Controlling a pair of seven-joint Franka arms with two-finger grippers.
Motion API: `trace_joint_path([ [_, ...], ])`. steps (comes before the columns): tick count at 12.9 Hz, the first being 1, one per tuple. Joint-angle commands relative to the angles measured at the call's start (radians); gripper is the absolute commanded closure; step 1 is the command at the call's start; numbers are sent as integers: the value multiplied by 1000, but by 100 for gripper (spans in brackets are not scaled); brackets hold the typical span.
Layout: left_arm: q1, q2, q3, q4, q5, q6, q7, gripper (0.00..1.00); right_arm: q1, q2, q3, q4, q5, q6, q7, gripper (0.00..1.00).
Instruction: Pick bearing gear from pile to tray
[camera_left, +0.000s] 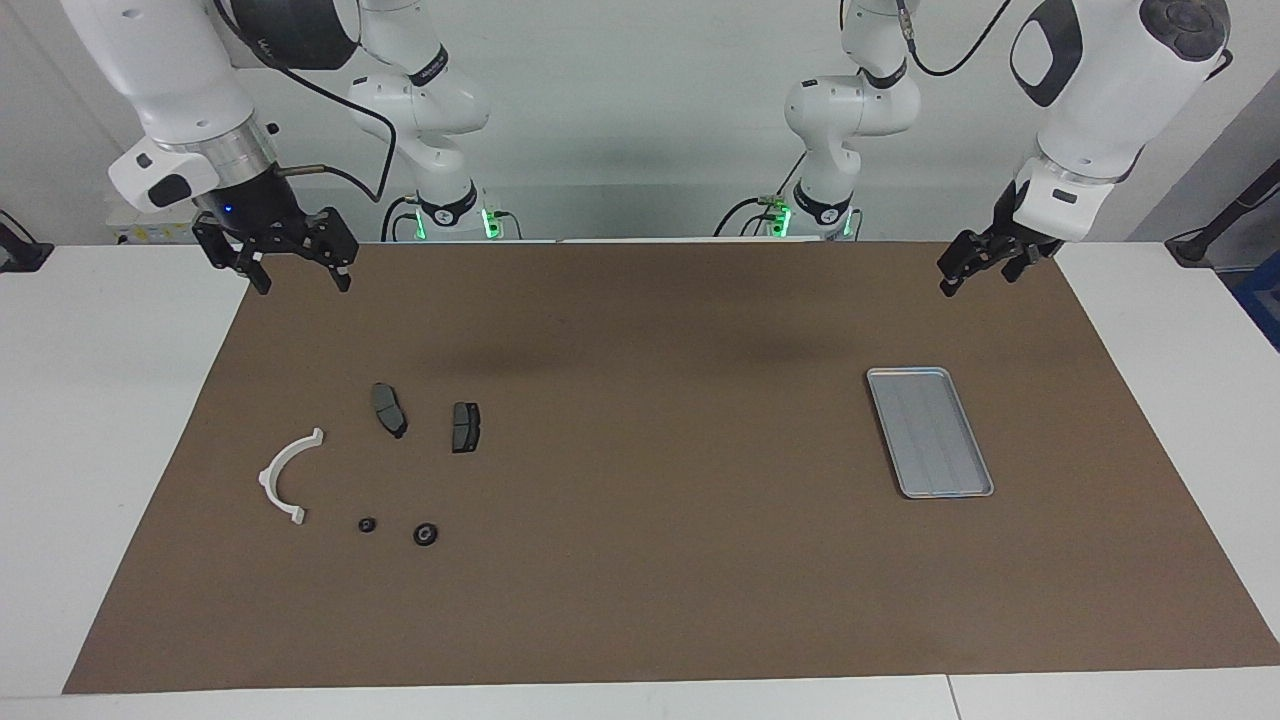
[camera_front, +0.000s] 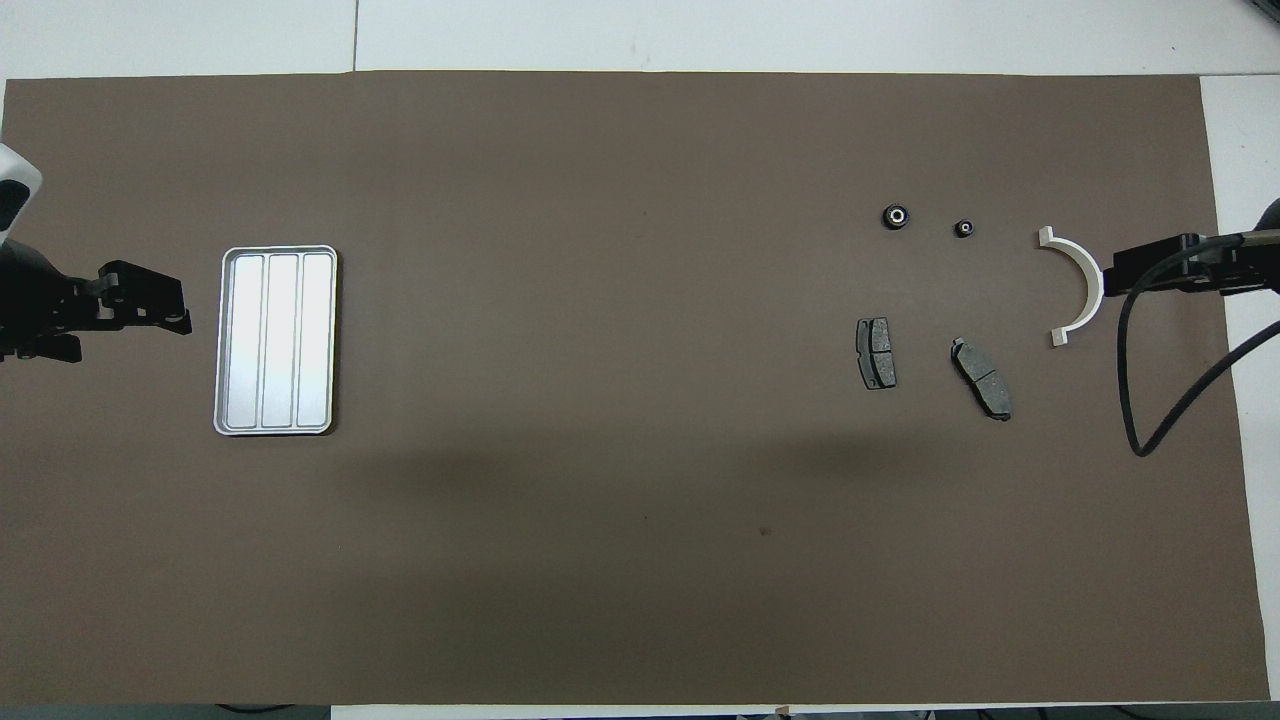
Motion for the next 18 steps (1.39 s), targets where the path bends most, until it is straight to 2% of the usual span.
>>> trace_joint_path([
  [1,-6,-19,5,-11,1,6,2,0,-6,-2,4,0,-15,-10,-27,0],
  [14,-6,-19,5,-11,1,6,2,0,-15,22,4,2,-33,-16,-54,0],
  [18,-6,-19,5,-11,1,6,2,0,-6,131,10,63,-33,-10,-72,0],
])
